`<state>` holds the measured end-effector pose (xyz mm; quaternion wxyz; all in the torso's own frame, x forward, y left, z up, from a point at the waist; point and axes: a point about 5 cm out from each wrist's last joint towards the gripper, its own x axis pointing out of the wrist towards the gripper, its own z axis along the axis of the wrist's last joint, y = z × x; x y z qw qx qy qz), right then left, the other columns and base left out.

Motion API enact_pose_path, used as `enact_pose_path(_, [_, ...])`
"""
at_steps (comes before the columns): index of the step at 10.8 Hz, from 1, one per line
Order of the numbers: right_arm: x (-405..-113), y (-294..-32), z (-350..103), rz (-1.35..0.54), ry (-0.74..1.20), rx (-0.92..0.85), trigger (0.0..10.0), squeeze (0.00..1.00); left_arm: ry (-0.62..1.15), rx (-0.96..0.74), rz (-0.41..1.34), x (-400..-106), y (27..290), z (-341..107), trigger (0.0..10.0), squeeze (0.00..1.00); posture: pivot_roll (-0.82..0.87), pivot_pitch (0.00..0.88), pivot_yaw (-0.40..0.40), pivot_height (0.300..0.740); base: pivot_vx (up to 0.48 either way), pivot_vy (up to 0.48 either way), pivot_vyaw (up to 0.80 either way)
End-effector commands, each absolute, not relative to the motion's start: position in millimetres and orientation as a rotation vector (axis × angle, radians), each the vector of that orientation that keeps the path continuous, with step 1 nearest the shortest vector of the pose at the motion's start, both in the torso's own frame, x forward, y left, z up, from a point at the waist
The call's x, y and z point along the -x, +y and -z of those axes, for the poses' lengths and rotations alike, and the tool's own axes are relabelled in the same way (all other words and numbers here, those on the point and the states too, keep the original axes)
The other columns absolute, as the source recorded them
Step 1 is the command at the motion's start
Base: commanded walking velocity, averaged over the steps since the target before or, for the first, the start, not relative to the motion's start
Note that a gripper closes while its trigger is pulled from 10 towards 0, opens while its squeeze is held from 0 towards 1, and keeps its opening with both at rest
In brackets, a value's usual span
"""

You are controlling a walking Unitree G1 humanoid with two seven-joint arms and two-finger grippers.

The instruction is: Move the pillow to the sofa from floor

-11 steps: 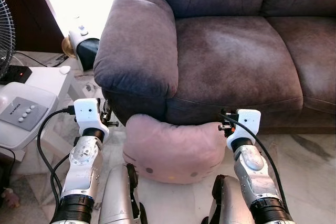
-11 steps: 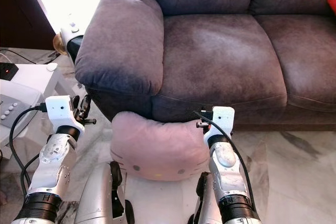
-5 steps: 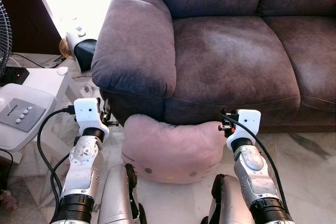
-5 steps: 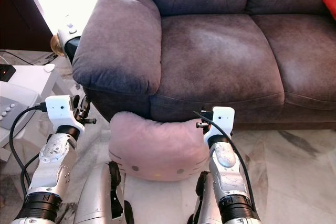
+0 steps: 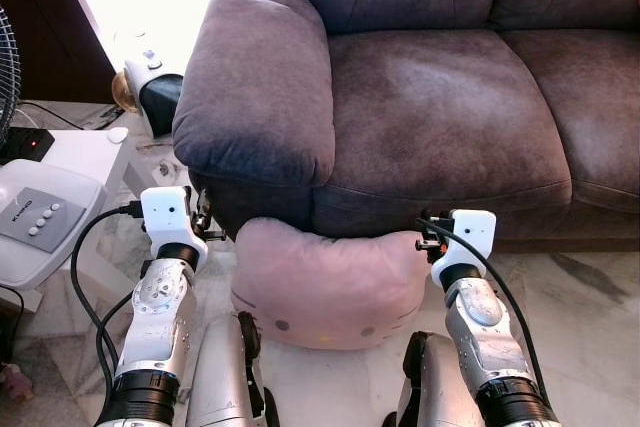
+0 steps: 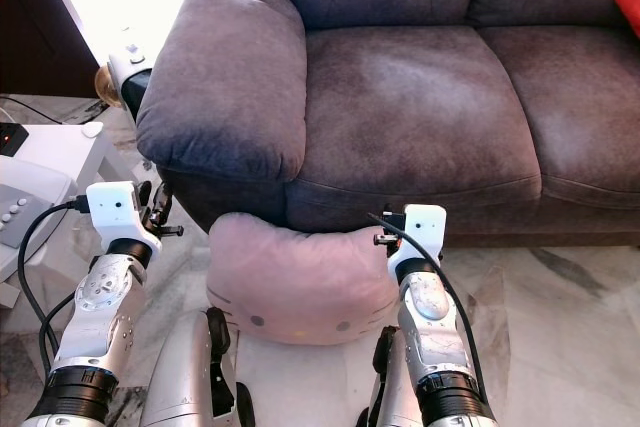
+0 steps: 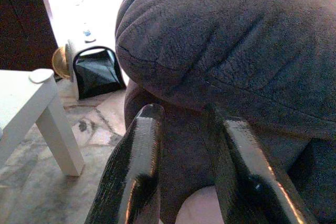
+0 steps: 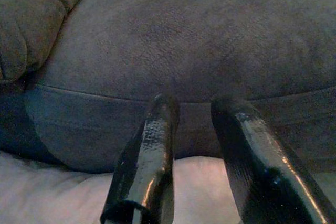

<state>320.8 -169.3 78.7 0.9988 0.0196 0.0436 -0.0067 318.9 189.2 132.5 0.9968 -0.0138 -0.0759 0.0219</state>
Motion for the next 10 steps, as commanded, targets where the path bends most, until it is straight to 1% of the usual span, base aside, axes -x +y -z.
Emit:
enact_pose_path(1, [-316.5, -169.4, -69.9, 0.014, 0.123, -0.039, 10.0, 0.00, -0.133, 0.014, -0.045, -318.1, 190.6, -128.0, 10.0, 0.00, 0.12, 0.167, -0.010, 0.523, 0.000, 0.000, 0.00])
enact_pose_path(5, [-317.2, -169.9, -70.6, 0.017, 0.119, -0.043, 10.0, 0.00, -0.134, 0.016, -0.042, -318.3, 189.2, -127.9, 10.0, 0.00, 0.12, 0.165, -0.013, 0.523, 0.000, 0.000, 0.00])
enact_pose_path(10, [-317.0, -169.1, -70.8, 0.015, 0.119, -0.043, 10.0, 0.00, -0.134, 0.010, -0.046, -318.1, 190.8, -127.9, 10.0, 0.00, 0.12, 0.167, -0.012, 0.523, 0.307, 0.000, 0.00])
